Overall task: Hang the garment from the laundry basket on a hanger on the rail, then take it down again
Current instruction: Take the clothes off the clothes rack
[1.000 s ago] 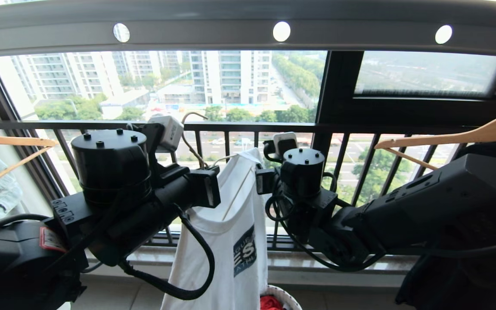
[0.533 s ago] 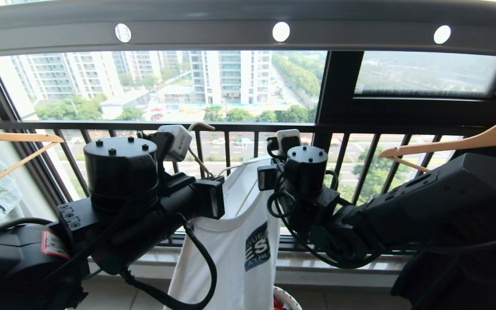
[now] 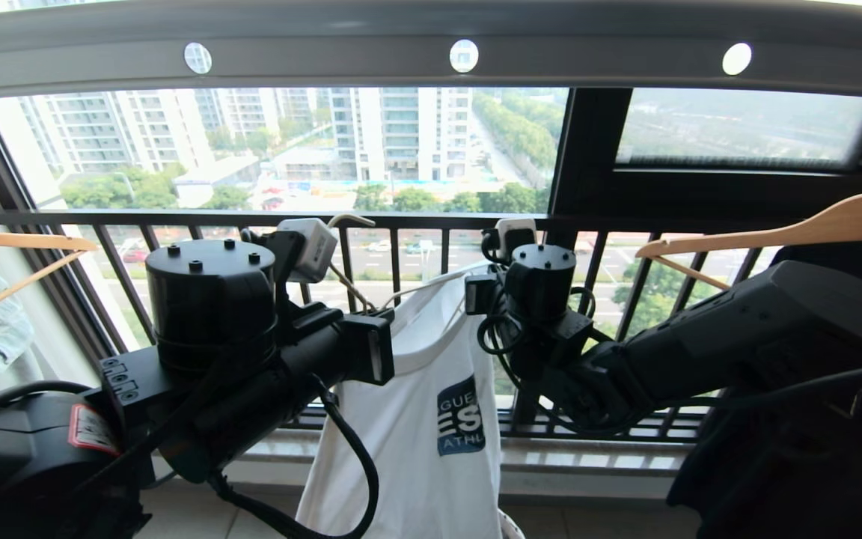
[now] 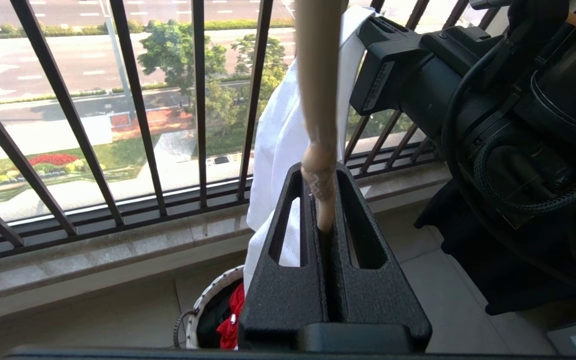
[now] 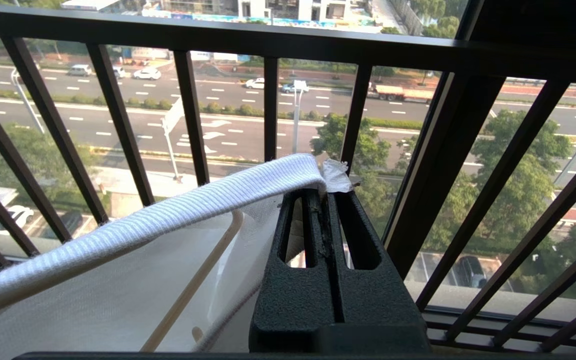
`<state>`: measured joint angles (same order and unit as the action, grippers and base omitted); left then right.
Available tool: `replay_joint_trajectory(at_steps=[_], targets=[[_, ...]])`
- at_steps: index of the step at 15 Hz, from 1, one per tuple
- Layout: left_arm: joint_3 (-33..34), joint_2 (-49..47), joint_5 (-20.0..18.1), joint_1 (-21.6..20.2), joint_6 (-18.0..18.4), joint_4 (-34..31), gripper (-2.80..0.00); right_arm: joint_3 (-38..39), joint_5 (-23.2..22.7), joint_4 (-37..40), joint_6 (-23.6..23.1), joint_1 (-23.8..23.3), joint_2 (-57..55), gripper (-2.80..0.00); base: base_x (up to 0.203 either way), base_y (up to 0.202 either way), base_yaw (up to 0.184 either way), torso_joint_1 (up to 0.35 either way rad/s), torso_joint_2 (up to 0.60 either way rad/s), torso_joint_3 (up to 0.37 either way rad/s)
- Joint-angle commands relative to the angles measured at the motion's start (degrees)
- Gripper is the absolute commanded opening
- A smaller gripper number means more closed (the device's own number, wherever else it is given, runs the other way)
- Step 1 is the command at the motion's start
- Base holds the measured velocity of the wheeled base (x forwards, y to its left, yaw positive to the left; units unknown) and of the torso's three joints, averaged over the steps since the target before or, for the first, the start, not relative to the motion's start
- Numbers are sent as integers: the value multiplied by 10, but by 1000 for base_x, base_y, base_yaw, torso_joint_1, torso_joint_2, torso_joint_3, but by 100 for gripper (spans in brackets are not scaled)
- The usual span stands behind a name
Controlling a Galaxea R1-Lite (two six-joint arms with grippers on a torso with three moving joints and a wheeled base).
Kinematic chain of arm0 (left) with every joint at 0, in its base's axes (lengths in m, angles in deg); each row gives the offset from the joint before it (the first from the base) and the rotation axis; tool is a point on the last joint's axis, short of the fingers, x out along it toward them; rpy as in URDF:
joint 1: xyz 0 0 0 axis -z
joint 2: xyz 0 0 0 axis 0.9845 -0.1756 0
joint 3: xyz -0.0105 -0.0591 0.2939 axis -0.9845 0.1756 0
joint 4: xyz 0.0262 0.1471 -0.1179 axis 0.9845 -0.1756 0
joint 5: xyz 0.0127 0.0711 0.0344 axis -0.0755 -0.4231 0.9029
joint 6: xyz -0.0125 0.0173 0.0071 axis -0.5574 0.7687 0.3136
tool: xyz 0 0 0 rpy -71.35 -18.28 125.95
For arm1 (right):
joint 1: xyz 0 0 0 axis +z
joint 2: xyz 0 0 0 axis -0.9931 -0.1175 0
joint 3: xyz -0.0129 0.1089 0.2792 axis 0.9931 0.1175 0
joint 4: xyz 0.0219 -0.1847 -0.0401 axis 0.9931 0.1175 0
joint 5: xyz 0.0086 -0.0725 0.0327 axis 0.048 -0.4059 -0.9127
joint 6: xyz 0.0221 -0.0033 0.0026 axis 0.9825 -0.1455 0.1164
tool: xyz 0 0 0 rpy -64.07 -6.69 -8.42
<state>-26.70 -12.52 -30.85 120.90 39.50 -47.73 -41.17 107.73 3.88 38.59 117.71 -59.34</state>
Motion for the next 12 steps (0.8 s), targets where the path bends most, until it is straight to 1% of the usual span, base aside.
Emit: replay_joint_trajectory(at_steps=[1, 7, 12], targets=[[0, 2, 1, 2, -1, 2, -280, -14, 3, -15, 0, -15, -28, -280, 0, 0, 0, 0, 0, 0], [-1, 5, 5, 2, 0, 5, -280, -34, 3, -18, 0, -38, -53, -280, 0, 0, 0, 0, 0, 0], [-1, 5, 7, 2, 0, 7, -280, -28, 3, -19, 0, -34, -56, -280, 0, 0, 0, 0, 0, 0]])
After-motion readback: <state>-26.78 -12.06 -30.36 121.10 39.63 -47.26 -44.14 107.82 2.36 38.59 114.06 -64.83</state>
